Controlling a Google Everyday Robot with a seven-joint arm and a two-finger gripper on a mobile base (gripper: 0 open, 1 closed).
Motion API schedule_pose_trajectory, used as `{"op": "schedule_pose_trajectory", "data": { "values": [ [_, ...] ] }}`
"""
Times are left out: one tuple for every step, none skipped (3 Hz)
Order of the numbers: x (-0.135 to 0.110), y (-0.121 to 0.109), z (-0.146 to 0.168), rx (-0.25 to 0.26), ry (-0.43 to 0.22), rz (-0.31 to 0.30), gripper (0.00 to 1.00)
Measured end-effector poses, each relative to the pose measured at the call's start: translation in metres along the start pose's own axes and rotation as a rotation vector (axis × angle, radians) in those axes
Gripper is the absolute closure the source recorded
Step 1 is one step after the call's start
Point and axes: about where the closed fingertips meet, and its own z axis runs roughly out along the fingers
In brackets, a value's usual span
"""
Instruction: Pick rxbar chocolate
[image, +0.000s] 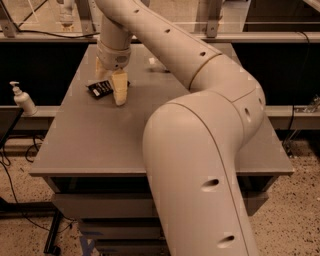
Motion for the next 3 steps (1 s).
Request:
{"op": "schedule_pose_trajectory", "data": {
  "values": [
    [-0.0009,-0.0009,-0.0039,0.000,0.000,0.000,0.64],
    [-0.0014,-0.0014,-0.0067,0.000,0.000,0.000,0.87],
    [0.0061,0.0017,-0.0090,-0.002,0.017,0.009,1.00]
  ]
}}
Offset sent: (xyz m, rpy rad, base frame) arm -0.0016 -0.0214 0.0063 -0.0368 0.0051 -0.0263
